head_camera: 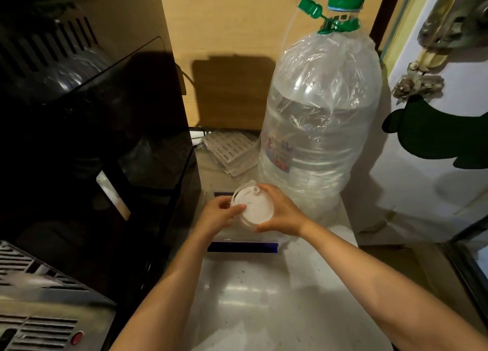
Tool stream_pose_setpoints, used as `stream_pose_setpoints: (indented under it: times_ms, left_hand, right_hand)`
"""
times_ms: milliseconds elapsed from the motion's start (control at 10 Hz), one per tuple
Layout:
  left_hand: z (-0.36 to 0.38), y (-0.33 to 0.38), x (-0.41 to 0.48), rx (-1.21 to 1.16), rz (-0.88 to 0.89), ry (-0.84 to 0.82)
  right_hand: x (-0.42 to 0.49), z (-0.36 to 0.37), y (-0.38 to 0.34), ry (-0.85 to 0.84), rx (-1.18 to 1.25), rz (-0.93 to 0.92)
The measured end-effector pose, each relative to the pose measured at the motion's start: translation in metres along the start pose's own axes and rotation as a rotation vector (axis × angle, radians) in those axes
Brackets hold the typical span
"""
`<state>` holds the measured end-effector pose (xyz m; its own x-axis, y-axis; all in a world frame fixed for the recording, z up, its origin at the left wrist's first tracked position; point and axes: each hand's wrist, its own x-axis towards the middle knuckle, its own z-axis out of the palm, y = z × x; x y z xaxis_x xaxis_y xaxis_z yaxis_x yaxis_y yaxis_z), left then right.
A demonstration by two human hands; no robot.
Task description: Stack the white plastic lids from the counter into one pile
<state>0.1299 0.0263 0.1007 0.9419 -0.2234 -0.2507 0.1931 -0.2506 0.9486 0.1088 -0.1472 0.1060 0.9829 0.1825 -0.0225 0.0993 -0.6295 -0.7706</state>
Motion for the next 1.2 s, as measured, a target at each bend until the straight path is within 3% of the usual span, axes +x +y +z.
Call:
stream_pose_setpoints:
  times_ms: [400,1000,1200]
  left_hand:
    - [0.006,-0.024,0.038,0.502,-0.175,-0.007]
    - [0.015,-0.029,0.038,0.615,-0.187,-0.057]
    - [0.013,-0.019,0.037,0.679,-0.023,0.059]
  right_hand:
    - [0.035,0.041,0.029,-0.129,-0.125,0.165]
    - [0.040,0.050,0.030,-0.194,-0.176,0.234]
    - [0.039,0.038,0.024,-0.166,-0.176,0.226]
